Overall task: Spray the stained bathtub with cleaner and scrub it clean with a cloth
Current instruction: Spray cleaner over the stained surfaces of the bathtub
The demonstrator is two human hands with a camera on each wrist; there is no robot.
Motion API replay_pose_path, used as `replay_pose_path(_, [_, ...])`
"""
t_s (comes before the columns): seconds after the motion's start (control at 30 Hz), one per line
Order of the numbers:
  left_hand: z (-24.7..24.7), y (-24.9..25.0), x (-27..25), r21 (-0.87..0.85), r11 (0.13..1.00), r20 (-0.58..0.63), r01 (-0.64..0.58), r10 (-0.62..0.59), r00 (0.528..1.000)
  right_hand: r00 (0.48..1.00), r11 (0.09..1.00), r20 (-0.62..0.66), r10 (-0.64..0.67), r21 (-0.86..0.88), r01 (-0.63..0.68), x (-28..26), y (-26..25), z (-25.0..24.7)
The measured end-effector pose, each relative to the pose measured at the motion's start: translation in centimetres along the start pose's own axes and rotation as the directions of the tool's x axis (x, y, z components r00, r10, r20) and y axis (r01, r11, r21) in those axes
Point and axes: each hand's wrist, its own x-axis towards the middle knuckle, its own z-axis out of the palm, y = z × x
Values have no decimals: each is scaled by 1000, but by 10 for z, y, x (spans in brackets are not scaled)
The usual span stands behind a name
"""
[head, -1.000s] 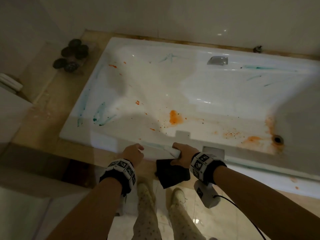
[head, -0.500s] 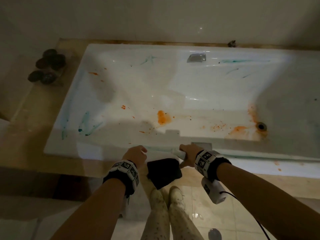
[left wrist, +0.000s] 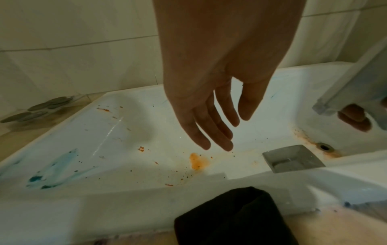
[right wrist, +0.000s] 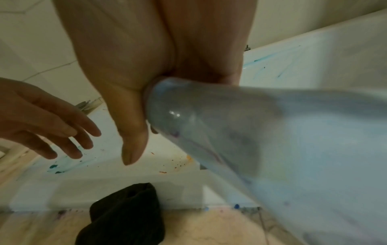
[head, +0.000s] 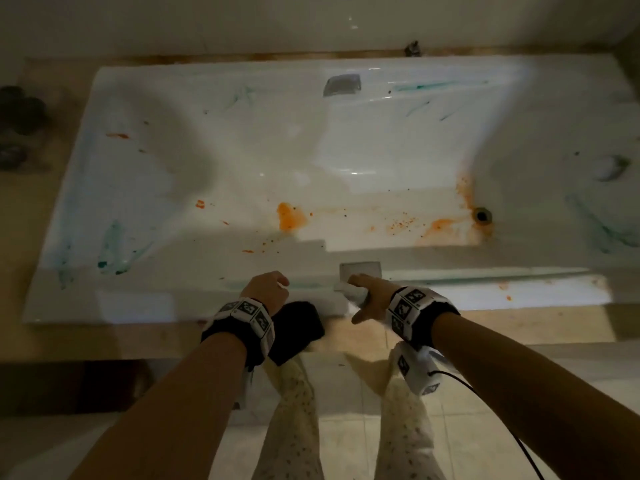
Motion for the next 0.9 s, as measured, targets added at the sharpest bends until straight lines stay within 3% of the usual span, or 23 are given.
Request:
replay_pose_path(0.07, [9, 15, 0, -1, 1000, -8, 14, -14, 1000, 1000, 1000, -25, 12, 27, -11, -4, 19, -7])
replay_pose_path(0.17, [28, 41, -1, 2, 1000, -31, 31, -31, 999, 999, 996, -24, 29, -89, -31, -9, 48, -15])
replay_pose_path(0.33, [63, 84, -1, -33, 996, -45, 77, -79, 996, 987, 961, 154, -45, -265, 85, -25, 91, -29])
replay_pose_path(0.57, [94, 116, -10, -52, 993, -37, 105, -107, 994, 981, 920, 189, -31, -379, 102, -36, 119, -46])
replay_pose_path(0.67, [96, 123, -9, -50, 995, -13, 89, -90, 996, 970, 932, 239, -46, -339, 128, -37, 127, -51])
replay_pose_path(0.83, [95, 142, -3, 8, 1000, 18, 11, -11, 1000, 997, 964, 64, 54, -265, -35, -43, 149, -54])
replay_pose_path(0.9, [96, 150, 1, 54, 998, 21, -30, 29, 999, 995, 967, 72, 69, -252, -49, -44, 158, -57])
